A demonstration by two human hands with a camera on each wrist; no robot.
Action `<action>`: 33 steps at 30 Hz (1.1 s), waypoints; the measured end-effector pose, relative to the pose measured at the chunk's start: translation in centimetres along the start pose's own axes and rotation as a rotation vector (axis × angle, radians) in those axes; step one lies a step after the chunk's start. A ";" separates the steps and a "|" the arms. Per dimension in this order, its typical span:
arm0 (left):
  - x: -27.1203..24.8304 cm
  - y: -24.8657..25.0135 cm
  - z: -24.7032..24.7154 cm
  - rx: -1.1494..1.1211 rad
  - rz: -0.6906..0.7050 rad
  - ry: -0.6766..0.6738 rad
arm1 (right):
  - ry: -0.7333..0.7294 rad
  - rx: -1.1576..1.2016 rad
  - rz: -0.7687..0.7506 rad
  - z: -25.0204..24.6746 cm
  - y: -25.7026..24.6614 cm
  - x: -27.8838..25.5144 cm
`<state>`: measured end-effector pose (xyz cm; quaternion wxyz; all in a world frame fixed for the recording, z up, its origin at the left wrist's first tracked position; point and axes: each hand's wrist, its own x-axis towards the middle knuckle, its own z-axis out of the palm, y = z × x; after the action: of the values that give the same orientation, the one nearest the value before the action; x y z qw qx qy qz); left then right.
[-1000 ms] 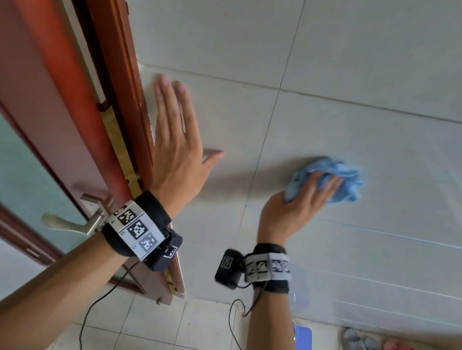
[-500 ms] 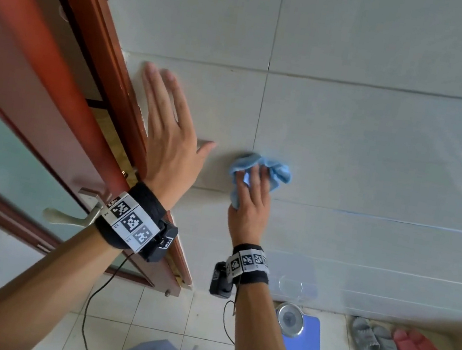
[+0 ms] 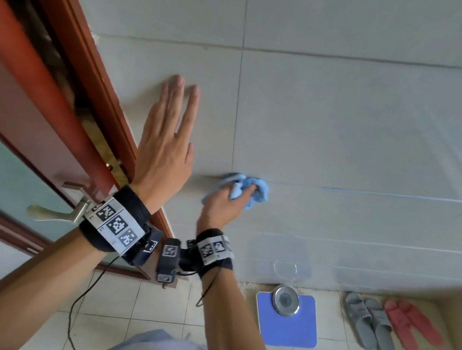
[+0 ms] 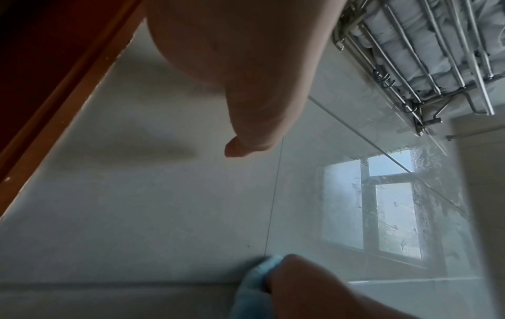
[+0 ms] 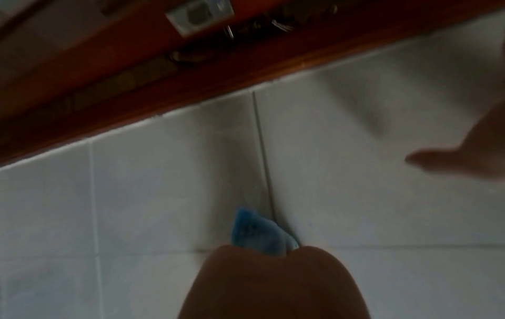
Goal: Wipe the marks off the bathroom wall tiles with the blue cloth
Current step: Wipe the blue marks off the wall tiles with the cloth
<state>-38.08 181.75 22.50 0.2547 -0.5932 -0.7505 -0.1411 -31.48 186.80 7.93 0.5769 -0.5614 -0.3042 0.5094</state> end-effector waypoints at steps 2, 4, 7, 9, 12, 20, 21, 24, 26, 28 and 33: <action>-0.1 0.4 0.3 -0.005 0.009 0.005 | -0.077 -0.054 -0.059 0.4 0.2 -1.6; -0.3 0.7 0.4 -0.029 0.019 0.006 | -0.130 -0.124 -0.143 -0.3 1.3 -1.7; -0.3 1.0 0.3 -0.071 0.022 0.022 | -0.186 -0.292 -0.271 -2.5 3.0 -1.0; -0.3 1.3 0.2 -0.080 0.024 0.022 | -0.234 -0.437 -0.419 -4.2 4.1 -0.4; -0.4 1.7 0.1 -0.083 0.035 0.010 | -0.289 -0.613 -0.658 -6.4 4.5 0.7; -0.1 4.6 0.8 -0.108 0.043 0.020 | -0.469 -0.804 -0.882 -8.8 2.5 2.1; 0.1 5.3 0.8 -0.120 0.050 0.028 | -0.528 -0.836 -0.914 -8.8 2.2 2.1; 0.9 7.0 0.6 -0.132 0.075 0.037 | -0.633 -0.898 -0.906 -8.9 1.9 2.3; 1.4 7.5 0.3 -0.127 0.072 0.049 | -0.658 -0.935 -0.896 -9.3 1.9 2.9; 1.9 7.8 0.0 -0.122 0.073 0.059 | -0.674 -0.932 -0.918 -10.0 1.6 3.9; 2.5 8.5 -0.2 -0.116 0.087 0.087 | -0.615 -0.896 -0.938 -12.2 0.9 6.1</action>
<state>-30.26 185.84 23.30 0.2582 -0.6323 -0.7028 -0.1988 -18.63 188.27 3.49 0.3375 -0.3855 -0.8420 0.1691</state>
